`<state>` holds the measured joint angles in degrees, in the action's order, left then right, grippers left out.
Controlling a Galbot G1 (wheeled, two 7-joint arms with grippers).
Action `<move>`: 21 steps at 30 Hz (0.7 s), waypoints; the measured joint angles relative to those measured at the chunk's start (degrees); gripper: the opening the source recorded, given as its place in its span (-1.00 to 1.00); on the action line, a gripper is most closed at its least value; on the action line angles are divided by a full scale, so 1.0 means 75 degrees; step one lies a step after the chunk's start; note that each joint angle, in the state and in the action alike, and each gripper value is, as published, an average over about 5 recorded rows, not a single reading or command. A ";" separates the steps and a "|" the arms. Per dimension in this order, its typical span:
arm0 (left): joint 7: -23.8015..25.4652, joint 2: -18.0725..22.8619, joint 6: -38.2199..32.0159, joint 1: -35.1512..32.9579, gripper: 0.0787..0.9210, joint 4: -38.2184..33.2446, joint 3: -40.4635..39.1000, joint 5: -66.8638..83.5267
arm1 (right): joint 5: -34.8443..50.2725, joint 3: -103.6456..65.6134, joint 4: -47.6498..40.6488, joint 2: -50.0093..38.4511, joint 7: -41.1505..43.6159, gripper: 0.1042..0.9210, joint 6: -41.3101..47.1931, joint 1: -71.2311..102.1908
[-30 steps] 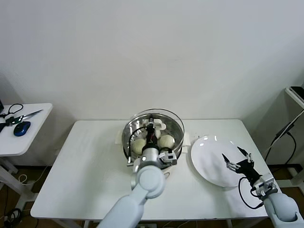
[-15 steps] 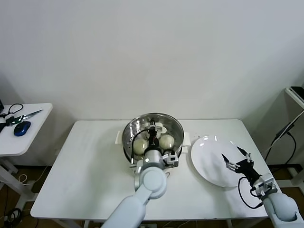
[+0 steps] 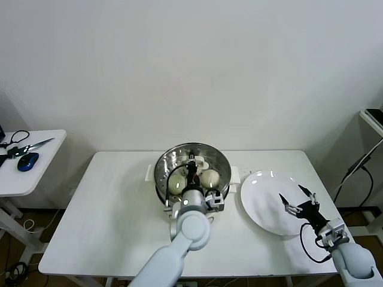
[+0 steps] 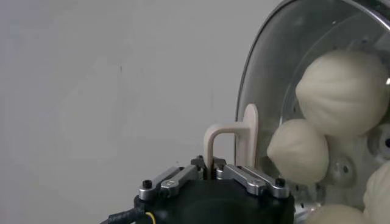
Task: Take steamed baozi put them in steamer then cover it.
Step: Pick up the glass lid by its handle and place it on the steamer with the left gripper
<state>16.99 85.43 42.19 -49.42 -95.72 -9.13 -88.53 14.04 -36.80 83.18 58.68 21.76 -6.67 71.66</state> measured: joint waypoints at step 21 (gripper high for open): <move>-0.0145 -0.0201 0.0001 -0.0033 -0.61 -0.0062 -0.0107 0.0276 | -0.0015 -0.0046 -0.0006 0.0012 0.0049 0.76 0.0013 -0.0017</move>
<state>15.91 83.92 42.19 -49.66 -96.19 -9.93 -86.46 13.92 -37.14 83.13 58.78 22.13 -6.58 71.52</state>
